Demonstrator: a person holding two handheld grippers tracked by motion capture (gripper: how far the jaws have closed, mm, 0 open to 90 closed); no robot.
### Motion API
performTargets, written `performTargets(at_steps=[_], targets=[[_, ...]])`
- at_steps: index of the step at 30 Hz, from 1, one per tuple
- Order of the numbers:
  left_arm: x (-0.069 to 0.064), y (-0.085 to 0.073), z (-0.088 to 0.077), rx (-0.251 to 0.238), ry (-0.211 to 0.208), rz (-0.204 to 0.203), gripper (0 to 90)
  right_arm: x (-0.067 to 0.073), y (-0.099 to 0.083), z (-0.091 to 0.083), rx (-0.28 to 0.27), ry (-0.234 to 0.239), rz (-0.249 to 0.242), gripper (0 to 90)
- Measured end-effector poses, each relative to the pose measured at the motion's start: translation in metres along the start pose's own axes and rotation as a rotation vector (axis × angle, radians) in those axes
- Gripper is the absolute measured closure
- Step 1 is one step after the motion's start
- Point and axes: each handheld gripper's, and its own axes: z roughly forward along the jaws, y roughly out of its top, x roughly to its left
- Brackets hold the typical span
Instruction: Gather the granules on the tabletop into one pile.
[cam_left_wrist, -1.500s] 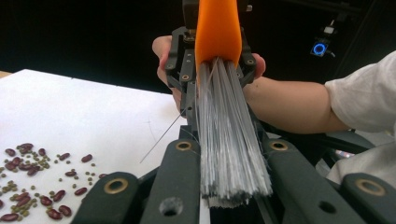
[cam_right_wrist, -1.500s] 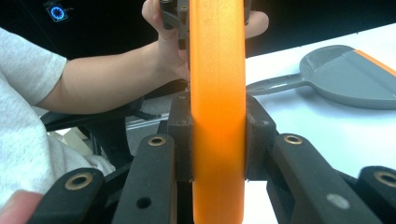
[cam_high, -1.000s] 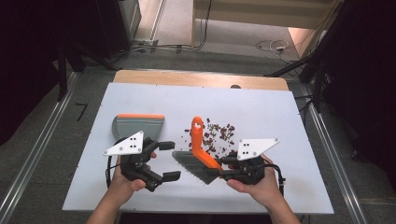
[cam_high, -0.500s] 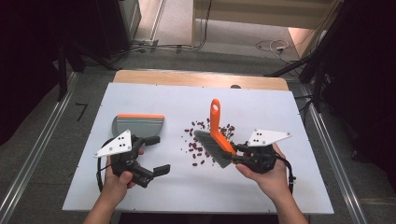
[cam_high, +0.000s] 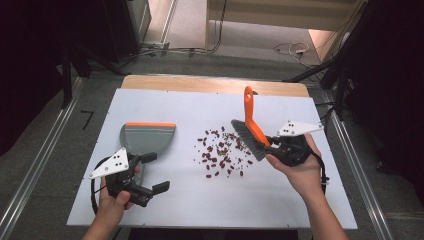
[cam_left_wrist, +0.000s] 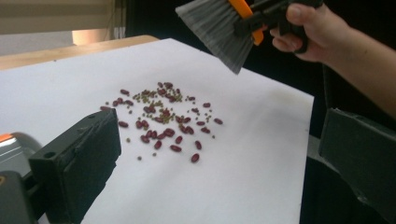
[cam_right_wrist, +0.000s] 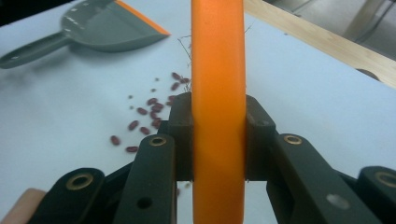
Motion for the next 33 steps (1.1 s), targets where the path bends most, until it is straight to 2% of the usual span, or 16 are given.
performTargets(at_steps=[3,6,13,17,18,23,27,30,32,33], targets=[[0.001,-0.003,-0.002,-0.009,0.005,0.001,0.1,-0.009,0.004,0.007,0.039,-0.061,-0.019,68.7],[0.003,-0.008,-0.002,-0.008,0.008,-0.01,0.1,-0.019,0.004,0.016,0.076,-0.104,-0.003,68.7],[0.008,-0.014,-0.005,-0.014,0.034,-0.028,0.1,-0.04,0.002,0.043,0.211,-0.214,0.012,68.7],[0.009,-0.015,-0.007,-0.017,0.04,-0.029,0.1,-0.048,0.004,0.061,0.28,-0.244,-0.034,68.7],[0.009,-0.015,-0.007,-0.018,0.042,-0.03,0.1,-0.048,0.005,0.066,0.298,-0.253,-0.032,68.7],[0.01,-0.017,-0.01,-0.028,0.045,-0.028,0.1,-0.05,0.005,0.09,0.381,-0.297,-0.083,68.7],[0.011,-0.018,-0.01,-0.021,0.051,-0.023,0.1,-0.05,0.007,0.106,0.447,-0.313,-0.123,68.7],[0.011,-0.018,-0.011,-0.018,0.055,-0.02,0.1,-0.046,0.007,0.115,0.491,-0.359,-0.162,68.7],[0.011,-0.018,-0.011,-0.016,0.055,-0.019,0.1,-0.043,0.007,0.118,0.494,-0.343,-0.161,68.7],[0.011,-0.018,-0.011,-0.017,0.056,-0.02,0.1,-0.042,0.008,0.119,0.499,-0.345,-0.176,68.7]])
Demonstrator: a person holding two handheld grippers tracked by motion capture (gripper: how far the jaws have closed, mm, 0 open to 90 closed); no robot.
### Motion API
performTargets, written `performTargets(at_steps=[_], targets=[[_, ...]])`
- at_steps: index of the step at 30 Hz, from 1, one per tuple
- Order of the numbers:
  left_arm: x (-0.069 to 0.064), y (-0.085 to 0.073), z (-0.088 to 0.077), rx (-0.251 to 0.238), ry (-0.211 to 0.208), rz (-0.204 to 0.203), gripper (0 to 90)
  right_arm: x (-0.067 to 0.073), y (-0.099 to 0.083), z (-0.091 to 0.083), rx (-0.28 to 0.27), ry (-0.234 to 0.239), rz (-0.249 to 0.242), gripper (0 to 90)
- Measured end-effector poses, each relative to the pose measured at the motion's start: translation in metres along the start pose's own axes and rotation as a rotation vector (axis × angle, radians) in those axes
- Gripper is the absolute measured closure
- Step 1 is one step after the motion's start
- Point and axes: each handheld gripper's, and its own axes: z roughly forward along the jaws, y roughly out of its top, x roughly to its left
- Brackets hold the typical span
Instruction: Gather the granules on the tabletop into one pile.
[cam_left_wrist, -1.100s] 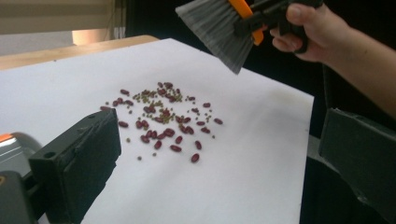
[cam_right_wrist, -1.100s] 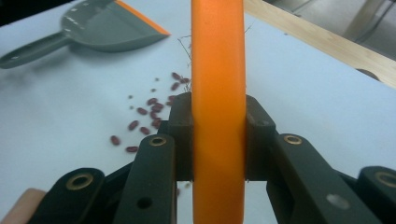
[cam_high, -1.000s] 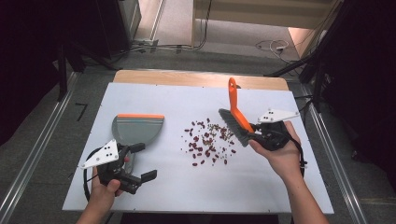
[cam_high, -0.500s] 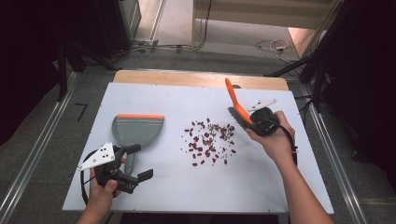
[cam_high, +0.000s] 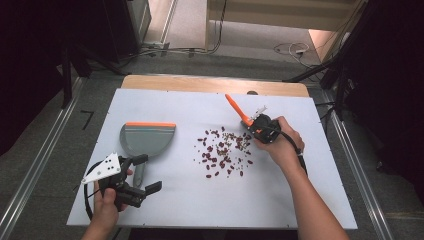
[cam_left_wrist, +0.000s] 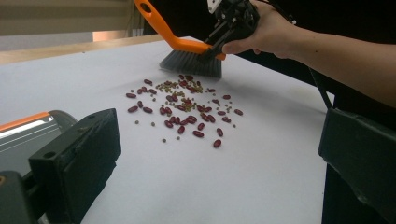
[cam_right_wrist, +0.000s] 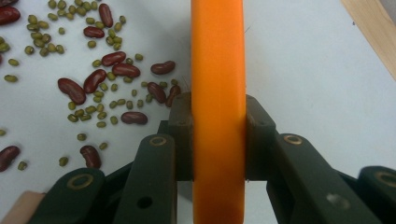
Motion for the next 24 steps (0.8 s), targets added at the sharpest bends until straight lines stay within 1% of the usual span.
performTargets(at_steps=[1,3,4,5,7,8,12,17,19,22,24], targets=[[0.0,0.0,0.0,0.0,0.002,0.0,0.1,0.002,0.001,0.0,0.006,0.003,0.002,68.7],[0.0,0.0,0.0,0.001,0.0,0.001,0.1,0.005,0.002,-0.001,0.004,0.013,-0.016,68.7],[0.0,0.0,0.0,0.002,0.001,0.002,0.1,0.008,0.002,-0.002,0.007,0.016,-0.017,68.7],[-0.001,0.0,0.0,0.003,0.001,0.004,0.1,0.01,0.002,-0.003,0.004,0.02,-0.028,68.7],[0.0,0.0,0.0,0.001,0.001,0.004,0.1,0.015,0.002,-0.005,-0.003,0.035,-0.031,68.7],[0.0,0.0,0.0,0.0,0.002,0.004,0.1,0.018,0.002,-0.006,-0.002,0.036,-0.044,68.6],[0.0,0.0,-0.001,-0.004,0.003,0.001,0.1,0.026,0.001,-0.012,-0.008,0.064,-0.064,68.7],[0.001,0.0,-0.001,-0.002,0.004,0.001,0.1,0.035,-0.001,-0.017,-0.014,0.081,-0.107,68.6],[0.001,0.0,-0.002,-0.004,0.004,0.0,0.1,0.034,-0.001,-0.02,-0.019,0.099,-0.11,68.7],[0.001,0.0,-0.001,-0.001,0.005,0.001,0.1,0.027,0.002,-0.023,-0.047,0.092,-0.11,68.6],[0.001,0.0,-0.001,0.002,0.003,-0.001,0.1,0.023,0.007,-0.022,-0.08,0.082,-0.126,68.6]])
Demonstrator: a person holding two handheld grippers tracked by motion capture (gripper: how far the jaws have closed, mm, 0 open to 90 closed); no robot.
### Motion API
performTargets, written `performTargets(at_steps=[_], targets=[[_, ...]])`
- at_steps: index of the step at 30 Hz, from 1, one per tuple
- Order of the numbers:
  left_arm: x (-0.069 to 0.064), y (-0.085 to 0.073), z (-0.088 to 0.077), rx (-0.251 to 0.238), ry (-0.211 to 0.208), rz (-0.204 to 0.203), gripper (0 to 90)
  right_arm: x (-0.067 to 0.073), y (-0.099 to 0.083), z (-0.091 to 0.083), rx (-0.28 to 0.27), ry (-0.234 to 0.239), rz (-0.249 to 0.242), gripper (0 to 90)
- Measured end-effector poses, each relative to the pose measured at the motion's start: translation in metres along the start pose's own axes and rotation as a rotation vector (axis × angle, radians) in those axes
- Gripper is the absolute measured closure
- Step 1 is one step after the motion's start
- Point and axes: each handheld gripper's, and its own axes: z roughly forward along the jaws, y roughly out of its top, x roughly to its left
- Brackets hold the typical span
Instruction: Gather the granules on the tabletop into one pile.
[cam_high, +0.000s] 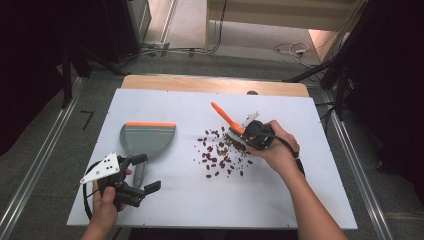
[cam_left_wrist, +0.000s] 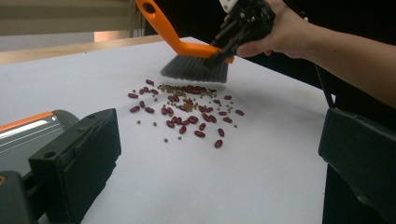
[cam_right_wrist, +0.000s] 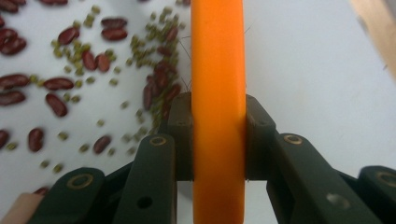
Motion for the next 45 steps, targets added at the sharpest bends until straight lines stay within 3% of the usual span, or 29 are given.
performTargets(at_steps=[4,5,10,15,21,31,38,45], targets=[[0.0,0.0,0.0,0.004,-0.001,0.003,0.1,-0.007,0.015,0.009,-0.031,-0.027,-0.067,68.6],[0.0,0.0,0.0,0.003,0.0,0.004,0.1,-0.008,0.019,0.012,-0.044,-0.033,-0.113,68.6],[0.003,-0.001,-0.004,-0.004,0.003,-0.003,0.1,-0.006,0.035,0.03,-0.033,-0.061,-0.221,68.6],[0.004,-0.001,-0.005,-0.007,0.007,-0.004,0.1,0.002,0.039,0.036,-0.012,-0.035,-0.244,68.6],[0.005,-0.001,-0.005,-0.007,0.01,-0.004,0.1,0.015,0.032,0.028,-0.015,-0.007,-0.298,68.6],[0.003,0.0,-0.004,-0.004,0.014,0.001,0.1,0.028,0.021,0.011,-0.037,0.054,-0.321,68.6],[0.005,0.0,-0.005,-0.007,0.017,0.0,0.1,0.016,0.038,0.017,-0.074,0.015,-0.301,68.6],[0.005,-0.001,-0.006,-0.008,0.017,0.0,0.1,0.02,0.064,0.034,-0.075,-0.035,-0.344,68.6]])
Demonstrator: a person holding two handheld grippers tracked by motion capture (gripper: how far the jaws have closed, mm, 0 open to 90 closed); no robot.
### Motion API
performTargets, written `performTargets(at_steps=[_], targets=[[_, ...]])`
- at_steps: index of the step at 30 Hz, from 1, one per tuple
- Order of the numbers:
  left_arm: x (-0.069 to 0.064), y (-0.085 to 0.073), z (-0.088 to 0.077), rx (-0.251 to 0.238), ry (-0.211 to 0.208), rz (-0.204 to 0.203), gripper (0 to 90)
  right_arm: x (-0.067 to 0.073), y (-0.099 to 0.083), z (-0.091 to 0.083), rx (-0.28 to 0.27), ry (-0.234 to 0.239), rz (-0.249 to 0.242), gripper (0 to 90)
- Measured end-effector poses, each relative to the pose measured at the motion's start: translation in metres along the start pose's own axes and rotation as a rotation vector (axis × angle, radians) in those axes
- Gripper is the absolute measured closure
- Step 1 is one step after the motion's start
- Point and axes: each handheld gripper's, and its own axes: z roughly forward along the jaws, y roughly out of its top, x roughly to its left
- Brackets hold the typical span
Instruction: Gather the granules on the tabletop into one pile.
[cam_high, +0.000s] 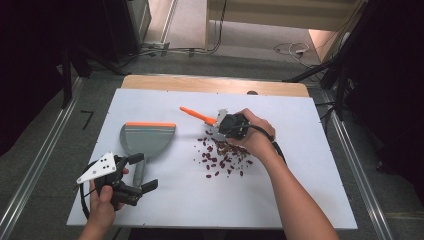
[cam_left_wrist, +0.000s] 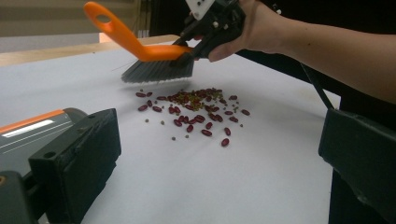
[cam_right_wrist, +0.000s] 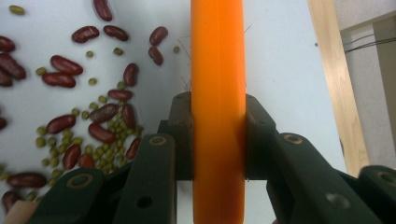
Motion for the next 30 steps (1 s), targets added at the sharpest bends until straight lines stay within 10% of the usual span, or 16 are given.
performTargets(at_steps=[21,30], targets=[[-0.002,0.0,0.004,0.009,-0.006,0.0,0.1,0.038,-0.015,-0.022,-0.029,0.1,-0.127,68.6],[-0.002,-0.001,0.004,0.01,-0.003,0.002,0.1,0.022,-0.009,-0.023,-0.043,0.071,-0.105,68.6]])
